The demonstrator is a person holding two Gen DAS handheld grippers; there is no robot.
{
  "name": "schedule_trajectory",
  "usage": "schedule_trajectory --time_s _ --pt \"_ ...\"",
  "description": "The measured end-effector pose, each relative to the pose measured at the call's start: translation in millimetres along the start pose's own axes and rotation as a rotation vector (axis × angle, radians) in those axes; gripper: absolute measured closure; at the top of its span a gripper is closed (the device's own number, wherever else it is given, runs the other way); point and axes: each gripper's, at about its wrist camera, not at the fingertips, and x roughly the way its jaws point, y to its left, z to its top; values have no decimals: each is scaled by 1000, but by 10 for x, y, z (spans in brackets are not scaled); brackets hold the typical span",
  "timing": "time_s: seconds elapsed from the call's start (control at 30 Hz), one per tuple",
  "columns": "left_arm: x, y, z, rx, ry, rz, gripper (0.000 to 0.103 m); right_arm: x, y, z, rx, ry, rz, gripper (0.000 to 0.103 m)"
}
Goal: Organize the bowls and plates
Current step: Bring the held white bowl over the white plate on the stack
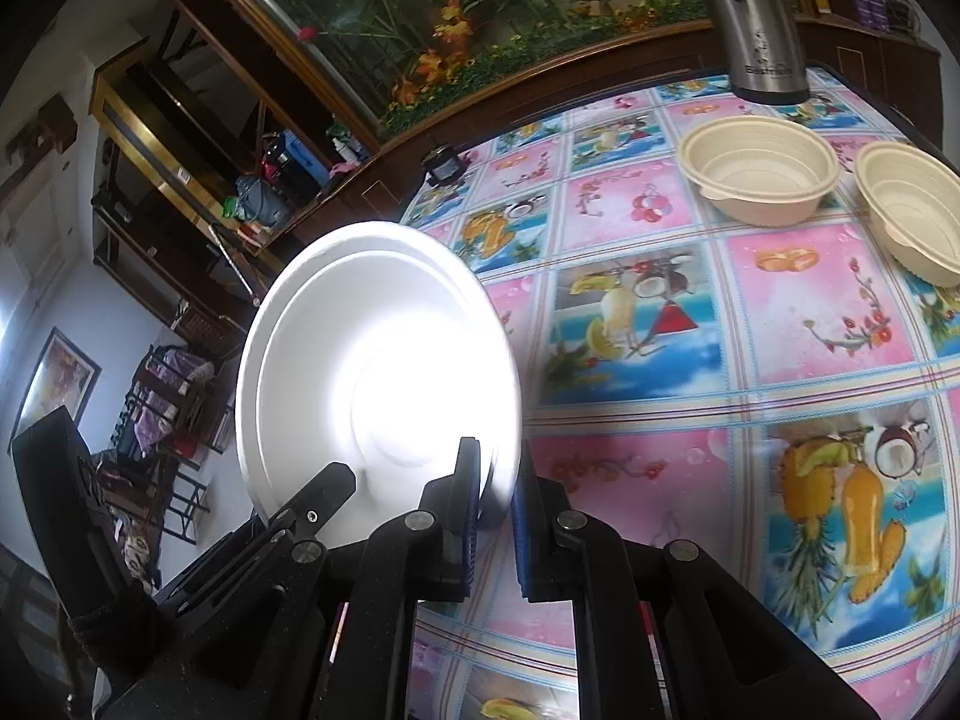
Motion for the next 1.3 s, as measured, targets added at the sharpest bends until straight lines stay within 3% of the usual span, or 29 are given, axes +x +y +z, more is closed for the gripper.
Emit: schedule_trajectory --time_s 0.63,0.97,1.3 --pt "30 409 149 -68 10 47 87 337 428 127 -85 76 36 94" --pt "-111 527 459 -66 -26 60 87 380 770 373 -146 97 61 93" --pt "243 681 369 -92 86 67 87 694 759 353 -128 190 65 93"
